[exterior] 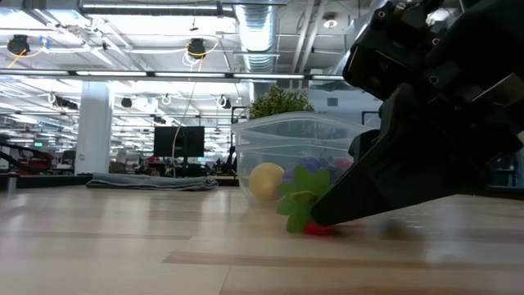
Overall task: Pick and placing Produce into tupperware
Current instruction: Put the red strawberry into the transparent bin
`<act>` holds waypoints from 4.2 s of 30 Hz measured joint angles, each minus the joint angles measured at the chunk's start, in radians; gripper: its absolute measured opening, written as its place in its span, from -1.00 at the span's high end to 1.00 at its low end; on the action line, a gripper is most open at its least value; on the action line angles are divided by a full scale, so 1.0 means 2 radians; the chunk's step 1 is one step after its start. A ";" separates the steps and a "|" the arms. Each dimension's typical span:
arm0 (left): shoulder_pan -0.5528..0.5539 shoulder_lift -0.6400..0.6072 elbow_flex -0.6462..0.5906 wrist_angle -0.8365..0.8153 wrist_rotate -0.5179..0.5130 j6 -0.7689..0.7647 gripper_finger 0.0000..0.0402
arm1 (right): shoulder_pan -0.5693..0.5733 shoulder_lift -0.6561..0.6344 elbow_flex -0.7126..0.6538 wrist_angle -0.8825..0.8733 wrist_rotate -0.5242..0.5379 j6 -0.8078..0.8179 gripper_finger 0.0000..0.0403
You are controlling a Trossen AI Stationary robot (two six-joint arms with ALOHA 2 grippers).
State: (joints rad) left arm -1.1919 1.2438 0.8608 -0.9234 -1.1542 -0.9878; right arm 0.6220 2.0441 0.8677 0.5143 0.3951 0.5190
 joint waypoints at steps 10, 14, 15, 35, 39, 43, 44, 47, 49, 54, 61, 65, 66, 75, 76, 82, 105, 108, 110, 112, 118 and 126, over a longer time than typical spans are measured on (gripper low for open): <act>0.000 0.000 0.000 0.001 0.000 0.000 -0.10 | 0.011 0.000 0.000 0.016 -0.017 -0.001 0.07; 0.000 0.000 0.000 0.001 0.000 0.000 -0.10 | 0.016 0.000 0.000 0.022 -0.022 -0.001 0.04; 0.000 0.000 0.000 0.001 0.000 0.000 -0.10 | 0.017 0.000 0.000 0.023 -0.022 -0.001 0.04; 0.000 0.000 0.000 0.004 -0.001 -0.002 -0.10 | 0.026 -0.001 0.000 0.069 -0.029 -0.025 0.07; 0.000 0.000 0.000 0.005 -0.001 -0.002 -0.10 | 0.029 -0.002 0.000 0.070 -0.029 -0.025 0.06; 0.000 0.000 0.000 0.005 -0.001 -0.002 -0.10 | 0.030 -0.002 0.001 0.080 -0.029 -0.025 0.05; 0.000 0.000 0.000 0.005 -0.001 -0.002 -0.10 | 0.031 -0.004 0.001 0.079 -0.029 -0.025 0.05; 0.000 0.000 0.000 0.007 -0.001 -0.002 -0.10 | 0.034 -0.014 0.001 0.078 -0.029 -0.029 0.06; 0.000 0.000 0.000 0.009 -0.001 -0.002 -0.10 | 0.037 -0.023 0.001 0.073 -0.029 -0.038 0.07; 0.000 0.000 0.000 0.011 -0.001 -0.002 -0.10 | 0.048 -0.060 0.001 0.071 -0.028 -0.074 0.06; 0.000 0.000 0.000 0.012 -0.001 0.003 -0.10 | 0.052 -0.131 0.001 -0.006 -0.004 -0.116 0.07; 0.000 0.000 0.000 0.013 -0.001 0.003 -0.10 | 0.052 -0.175 0.001 -0.073 0.028 -0.120 0.08; 0.000 0.000 0.000 0.013 -0.001 0.003 -0.10 | 0.052 -0.184 0.001 -0.089 0.035 -0.121 0.07; 0.000 0.000 0.000 0.013 -0.001 0.012 -0.10 | 0.046 -0.248 0.001 -0.205 0.099 -0.120 0.07; 0.000 0.000 0.000 0.013 -0.001 0.013 -0.10 | 0.043 -0.253 0.001 -0.214 0.104 -0.120 0.07; 0.000 0.000 0.000 0.013 -0.001 0.013 -0.10 | 0.011 -0.261 0.001 -0.239 0.110 -0.120 0.04; 0.000 0.000 0.000 0.012 -0.001 0.017 -0.10 | -0.097 -0.259 -0.007 -0.306 0.106 -0.146 0.03; 0.000 0.000 0.000 0.012 -0.001 0.017 -0.10 | -0.104 -0.259 -0.007 -0.313 0.105 -0.145 0.05; 0.000 0.000 0.000 0.012 -0.001 0.017 -0.10 | -0.107 -0.259 -0.007 -0.313 0.104 -0.145 0.06; 0.000 0.000 0.000 0.012 -0.001 0.017 -0.10 | -0.108 -0.259 -0.007 -0.313 0.104 -0.145 0.05; 0.000 0.000 0.000 0.012 -0.001 0.017 -0.10 | -0.109 -0.259 -0.007 -0.314 0.104 -0.145 0.01; 0.000 0.000 0.000 0.012 -0.001 0.017 -0.10 | -0.109 -0.259 -0.007 -0.320 0.104 -0.145 0.04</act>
State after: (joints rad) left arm -1.1915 1.2438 0.8612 -0.8989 -1.1557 -0.9535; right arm 0.4030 1.5253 0.8539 -0.1267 0.6029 0.2285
